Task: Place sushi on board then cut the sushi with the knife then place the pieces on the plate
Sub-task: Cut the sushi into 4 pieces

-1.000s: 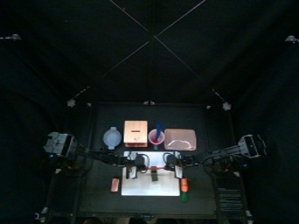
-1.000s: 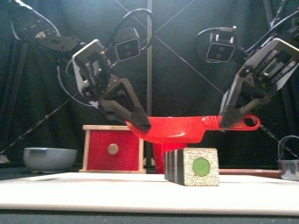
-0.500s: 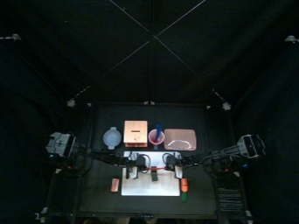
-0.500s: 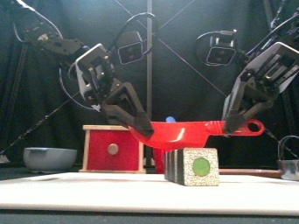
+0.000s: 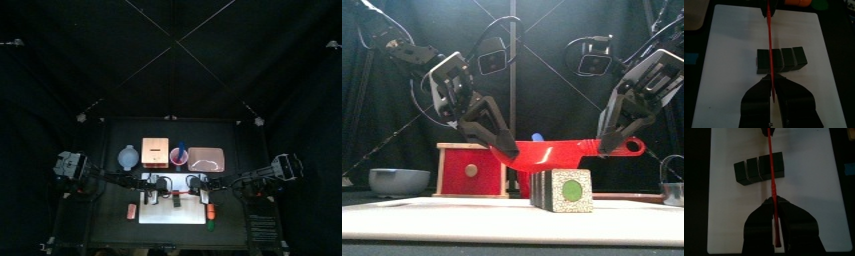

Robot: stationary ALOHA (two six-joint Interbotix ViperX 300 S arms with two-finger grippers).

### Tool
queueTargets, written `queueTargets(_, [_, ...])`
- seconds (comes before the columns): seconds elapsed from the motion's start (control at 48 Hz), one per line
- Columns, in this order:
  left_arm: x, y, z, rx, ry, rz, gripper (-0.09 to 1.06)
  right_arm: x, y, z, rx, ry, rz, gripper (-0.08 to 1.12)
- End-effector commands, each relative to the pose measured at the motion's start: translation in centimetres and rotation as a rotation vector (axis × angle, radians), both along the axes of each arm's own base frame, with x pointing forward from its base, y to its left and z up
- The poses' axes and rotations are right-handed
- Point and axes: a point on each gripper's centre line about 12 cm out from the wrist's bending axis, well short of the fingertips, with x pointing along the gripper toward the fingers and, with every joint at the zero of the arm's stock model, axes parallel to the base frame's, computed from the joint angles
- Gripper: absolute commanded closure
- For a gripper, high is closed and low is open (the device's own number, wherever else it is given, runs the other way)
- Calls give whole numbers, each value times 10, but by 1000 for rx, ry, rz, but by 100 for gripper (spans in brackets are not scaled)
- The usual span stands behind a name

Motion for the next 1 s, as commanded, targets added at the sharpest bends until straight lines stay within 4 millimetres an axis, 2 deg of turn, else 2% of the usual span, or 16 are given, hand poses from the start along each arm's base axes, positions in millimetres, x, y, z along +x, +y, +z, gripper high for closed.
queueTargets(0.021, [6,-1,9,-6,-32,3,51,3,-2,5,1,-18,-5,72])
queueTargets(0.312, [6,-1,3,-7,-15,6,51,5,-4,-4,-2,15,-12,72])
queueTargets(0.729, [5,4,-23,-1,51,20,51,7,-5,-27,-3,95,-24,72])
queueTargets(1.0, [4,10,-24,8,53,26,51,7,-26,-28,-15,108,-72,72])
